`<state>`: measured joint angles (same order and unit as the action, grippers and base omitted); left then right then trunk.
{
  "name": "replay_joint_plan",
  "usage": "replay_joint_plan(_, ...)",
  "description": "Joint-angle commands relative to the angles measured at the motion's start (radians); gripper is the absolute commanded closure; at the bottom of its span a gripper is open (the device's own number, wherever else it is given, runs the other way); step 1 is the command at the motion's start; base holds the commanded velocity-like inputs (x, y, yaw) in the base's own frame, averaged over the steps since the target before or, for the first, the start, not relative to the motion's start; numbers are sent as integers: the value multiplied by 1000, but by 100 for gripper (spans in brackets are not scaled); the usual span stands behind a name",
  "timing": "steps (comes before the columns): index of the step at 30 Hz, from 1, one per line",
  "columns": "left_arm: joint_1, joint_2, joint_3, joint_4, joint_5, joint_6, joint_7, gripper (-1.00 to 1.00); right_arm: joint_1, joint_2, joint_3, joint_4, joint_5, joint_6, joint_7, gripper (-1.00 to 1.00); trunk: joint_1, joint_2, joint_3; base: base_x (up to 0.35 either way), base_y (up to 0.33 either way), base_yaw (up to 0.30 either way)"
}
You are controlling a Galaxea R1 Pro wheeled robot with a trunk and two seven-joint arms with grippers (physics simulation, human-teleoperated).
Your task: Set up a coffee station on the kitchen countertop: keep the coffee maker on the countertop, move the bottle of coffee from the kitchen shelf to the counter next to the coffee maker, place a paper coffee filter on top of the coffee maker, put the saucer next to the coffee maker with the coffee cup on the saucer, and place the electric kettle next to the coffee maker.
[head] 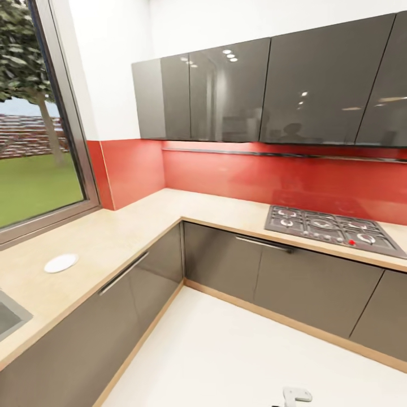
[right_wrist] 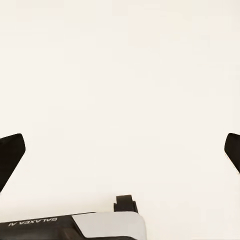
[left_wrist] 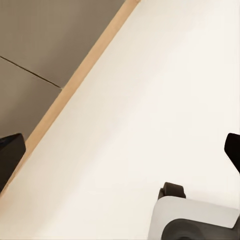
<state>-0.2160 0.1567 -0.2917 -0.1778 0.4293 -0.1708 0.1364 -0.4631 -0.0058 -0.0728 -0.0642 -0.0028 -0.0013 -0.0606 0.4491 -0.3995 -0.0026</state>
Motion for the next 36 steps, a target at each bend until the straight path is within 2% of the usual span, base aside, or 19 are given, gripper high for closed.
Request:
replay_joint_plan(1, 0, 0, -9, 0, 6, -2, 5, -100, 0, 0, -7, 0, 0, 0, -1, -100, 1, -1, 0, 327, -65, 0)
replay_joint_plan(17, 1, -2, -8, 0, 3, -3, 5, -100, 0, 0, -7, 0, -2, -1, 0, -100, 1, -1, 0, 273, -176, 11)
replay_joint_plan(36, 1, -2, -4, 0, 10, -4, 5, -100, 0, 0, -8, 1, -2, -2, -1, -100, 1, -1, 0, 213, -218, 263)
